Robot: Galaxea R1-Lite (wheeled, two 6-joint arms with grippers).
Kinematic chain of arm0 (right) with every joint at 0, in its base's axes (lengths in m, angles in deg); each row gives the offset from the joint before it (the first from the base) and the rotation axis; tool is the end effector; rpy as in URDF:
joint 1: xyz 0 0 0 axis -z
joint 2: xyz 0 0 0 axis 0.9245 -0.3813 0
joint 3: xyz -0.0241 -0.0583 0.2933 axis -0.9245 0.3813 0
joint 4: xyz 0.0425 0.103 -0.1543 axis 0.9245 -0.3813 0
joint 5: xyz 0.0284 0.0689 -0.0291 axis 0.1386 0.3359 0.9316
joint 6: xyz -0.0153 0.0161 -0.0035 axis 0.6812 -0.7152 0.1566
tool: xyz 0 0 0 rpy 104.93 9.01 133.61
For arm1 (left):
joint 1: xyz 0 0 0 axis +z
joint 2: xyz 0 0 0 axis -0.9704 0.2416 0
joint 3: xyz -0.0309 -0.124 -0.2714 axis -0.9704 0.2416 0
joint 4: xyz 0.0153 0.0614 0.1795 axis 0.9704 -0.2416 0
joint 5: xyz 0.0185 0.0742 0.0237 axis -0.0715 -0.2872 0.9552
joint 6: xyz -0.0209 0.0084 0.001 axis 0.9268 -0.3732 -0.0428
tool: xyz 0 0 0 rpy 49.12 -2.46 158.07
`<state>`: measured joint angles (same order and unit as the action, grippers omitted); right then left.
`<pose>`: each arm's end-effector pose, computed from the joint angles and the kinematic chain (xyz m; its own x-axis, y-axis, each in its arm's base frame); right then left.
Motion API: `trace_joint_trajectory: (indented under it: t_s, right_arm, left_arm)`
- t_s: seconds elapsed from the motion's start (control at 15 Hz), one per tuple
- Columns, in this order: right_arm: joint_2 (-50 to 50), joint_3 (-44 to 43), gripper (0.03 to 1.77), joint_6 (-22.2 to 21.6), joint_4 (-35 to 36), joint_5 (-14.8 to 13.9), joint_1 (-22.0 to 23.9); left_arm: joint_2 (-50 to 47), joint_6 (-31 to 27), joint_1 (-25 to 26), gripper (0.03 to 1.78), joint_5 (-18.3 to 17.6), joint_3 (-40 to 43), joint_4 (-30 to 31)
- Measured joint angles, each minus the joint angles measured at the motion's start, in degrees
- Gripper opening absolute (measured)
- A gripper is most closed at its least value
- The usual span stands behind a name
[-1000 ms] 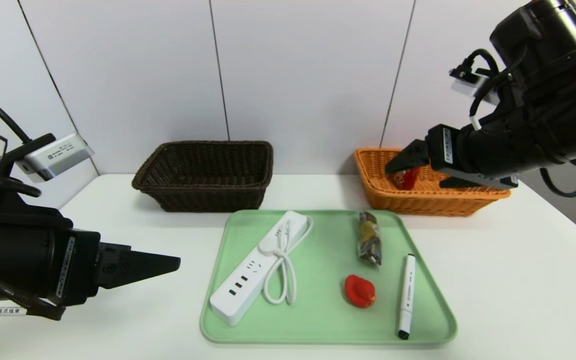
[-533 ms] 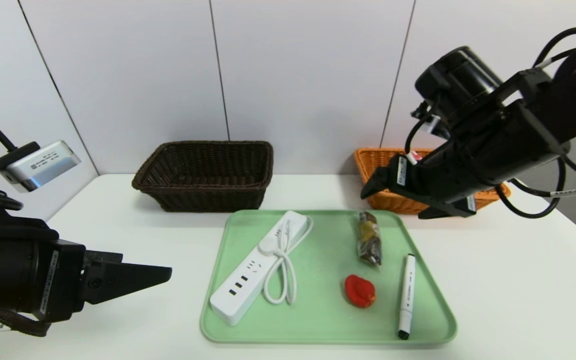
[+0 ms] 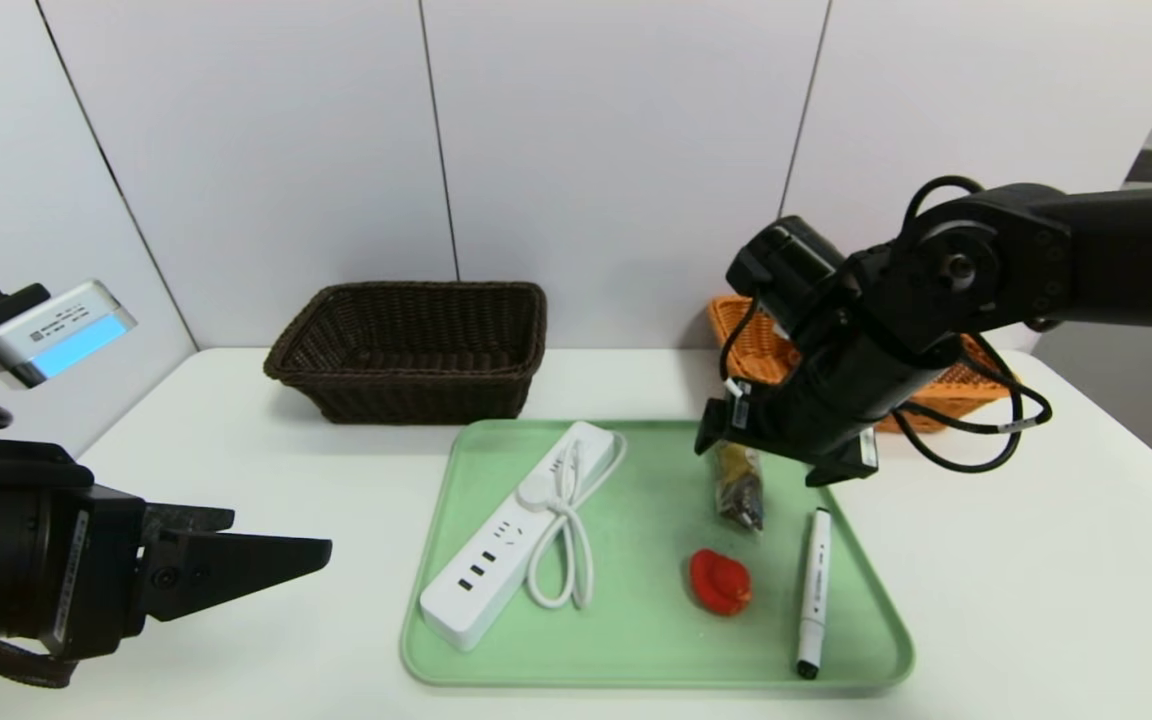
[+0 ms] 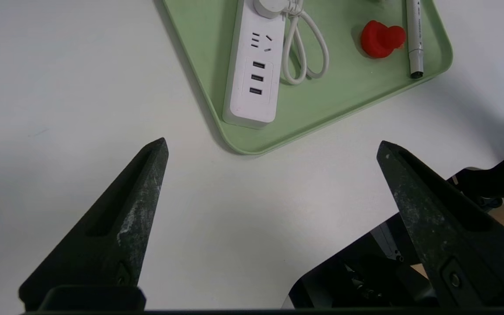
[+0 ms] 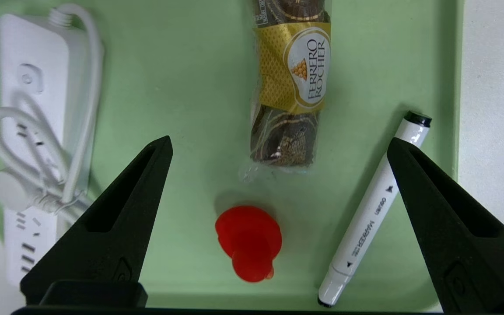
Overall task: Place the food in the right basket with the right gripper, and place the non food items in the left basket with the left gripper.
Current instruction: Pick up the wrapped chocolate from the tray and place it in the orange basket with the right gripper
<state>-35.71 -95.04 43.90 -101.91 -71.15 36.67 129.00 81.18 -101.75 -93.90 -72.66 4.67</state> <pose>0.3055 0.1800 0.2002 0.4346 0.1248 -0.8919 0.1633 0.9630 0.2144 0.1224 -0.0643 0.2592 0.6342 -0.5404 -0.5530 0.4296 0.8409 -0.3292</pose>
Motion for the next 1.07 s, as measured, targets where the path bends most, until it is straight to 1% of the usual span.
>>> trace_joint_trajectory:
  t_s: [0.2,0.4,0.53,0.67,0.73,0.87,1.07]
  right_arm:
    - [-3.4,-0.3,1.70,0.1,2.3,-1.9,0.1]
    - [-6.3,-0.5,1.70,0.2,3.7,-2.7,0.1]
    - [-7.9,-1.1,1.70,0.3,4.0,-3.7,0.2]
    - [-8.7,-1.3,1.69,0.4,4.0,-3.9,0.2]
    - [-8.9,-1.3,1.49,0.4,3.9,-4.0,0.2]
    - [-9.0,-1.3,1.18,0.5,3.8,-3.9,0.2]
    - [-8.8,-1.3,0.84,0.7,3.7,-3.8,0.1]
  left_arm:
    - [-0.7,-0.1,0.0,1.69,0.0,0.3,0.0]
    - [-1.4,-0.1,0.0,1.69,0.0,0.9,-0.1]
    - [-1.8,-0.1,0.0,1.69,-0.1,1.1,-0.1]
    - [-2.0,-0.2,0.0,1.69,-0.1,1.5,0.0]
    - [-2.0,-0.2,0.0,1.69,-0.1,1.6,0.0]
    - [-2.0,-0.2,0.0,1.69,-0.1,1.6,0.1]
    - [-2.1,-0.1,0.0,1.69,0.0,1.7,0.0]
